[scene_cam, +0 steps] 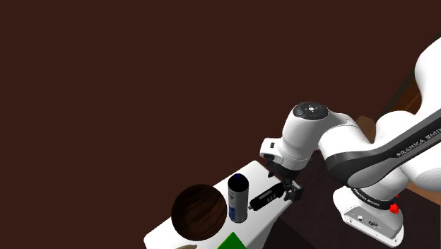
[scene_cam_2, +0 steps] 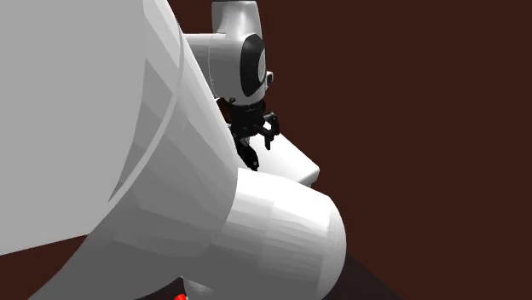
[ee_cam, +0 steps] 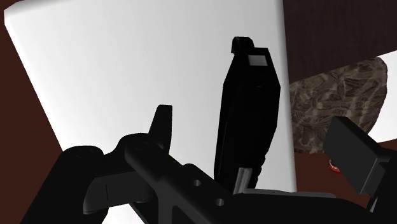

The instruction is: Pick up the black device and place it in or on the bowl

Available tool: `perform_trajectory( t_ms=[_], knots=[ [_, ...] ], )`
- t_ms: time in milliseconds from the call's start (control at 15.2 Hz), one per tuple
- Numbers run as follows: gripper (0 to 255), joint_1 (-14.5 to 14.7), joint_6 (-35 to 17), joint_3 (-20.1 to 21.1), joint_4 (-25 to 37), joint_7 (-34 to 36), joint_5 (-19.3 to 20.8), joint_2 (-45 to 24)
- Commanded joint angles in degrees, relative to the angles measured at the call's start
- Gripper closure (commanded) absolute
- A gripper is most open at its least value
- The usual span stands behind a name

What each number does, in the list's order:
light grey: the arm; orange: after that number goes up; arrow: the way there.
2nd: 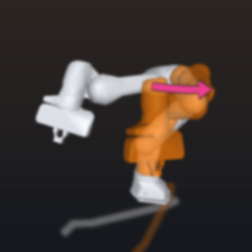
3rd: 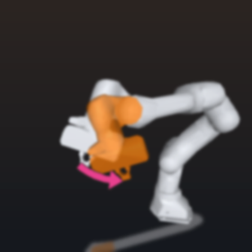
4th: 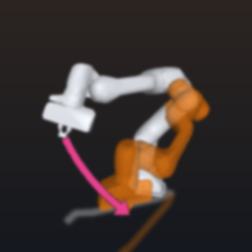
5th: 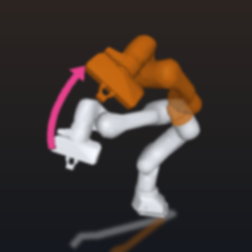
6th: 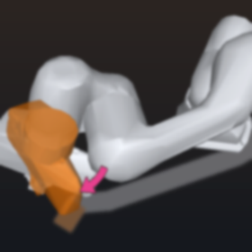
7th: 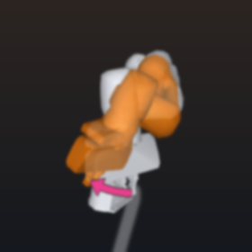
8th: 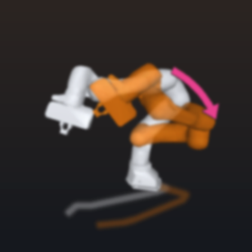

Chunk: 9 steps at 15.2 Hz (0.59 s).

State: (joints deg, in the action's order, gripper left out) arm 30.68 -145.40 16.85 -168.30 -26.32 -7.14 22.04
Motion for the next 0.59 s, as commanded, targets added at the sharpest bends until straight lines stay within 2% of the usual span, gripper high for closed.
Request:
perform_trajectory(
  t_ms=[0,132,198,528],
  knots=[
    [0,0.0,-0.1,0.0,0.0,0.0,0.0,-0.1],
    [0,0.0,-0.1,0.0,0.0,0.0,0.0,0.0],
    [255,0.0,-0.1,0.0,0.0,0.0,0.0,0.0],
    [255,0.0,-0.1,0.0,0.0,0.0,0.0,0.0]
  ],
)
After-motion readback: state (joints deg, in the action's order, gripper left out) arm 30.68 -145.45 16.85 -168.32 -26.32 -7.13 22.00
